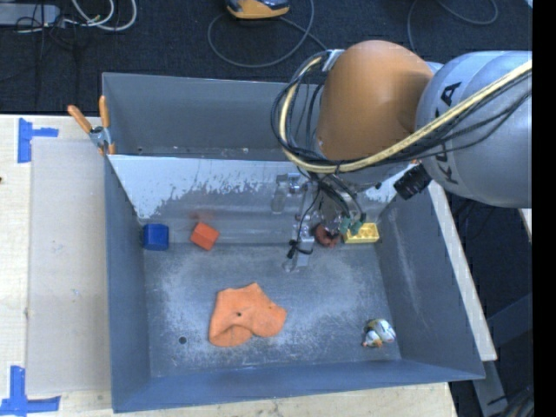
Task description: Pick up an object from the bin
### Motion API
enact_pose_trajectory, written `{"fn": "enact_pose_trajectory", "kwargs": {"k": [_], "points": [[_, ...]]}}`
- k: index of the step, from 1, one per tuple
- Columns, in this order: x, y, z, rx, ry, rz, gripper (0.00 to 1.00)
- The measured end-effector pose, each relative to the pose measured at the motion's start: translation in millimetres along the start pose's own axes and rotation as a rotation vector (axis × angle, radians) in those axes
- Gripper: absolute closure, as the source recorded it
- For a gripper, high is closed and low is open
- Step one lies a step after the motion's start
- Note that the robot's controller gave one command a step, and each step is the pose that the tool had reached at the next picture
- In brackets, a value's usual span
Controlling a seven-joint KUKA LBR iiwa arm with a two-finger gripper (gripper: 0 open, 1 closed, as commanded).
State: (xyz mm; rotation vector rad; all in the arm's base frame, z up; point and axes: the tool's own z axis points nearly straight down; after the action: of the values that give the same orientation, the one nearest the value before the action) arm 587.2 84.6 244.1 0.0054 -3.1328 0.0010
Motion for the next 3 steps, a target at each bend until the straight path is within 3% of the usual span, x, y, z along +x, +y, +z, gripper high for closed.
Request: {"fn": "enact_pose_trajectory", "kwargs": {"k": [1, 2, 3], "points": [[-1.3, -0.5, -4.7, -0.001, -0.008, 0.002, 0.0], [30.6, 8.3, 78.9, -0.001, -0.006, 0.025, 0.0], [75.5, 27.7, 85.2, 0.0, -0.001, -0.036, 0.0]]}}
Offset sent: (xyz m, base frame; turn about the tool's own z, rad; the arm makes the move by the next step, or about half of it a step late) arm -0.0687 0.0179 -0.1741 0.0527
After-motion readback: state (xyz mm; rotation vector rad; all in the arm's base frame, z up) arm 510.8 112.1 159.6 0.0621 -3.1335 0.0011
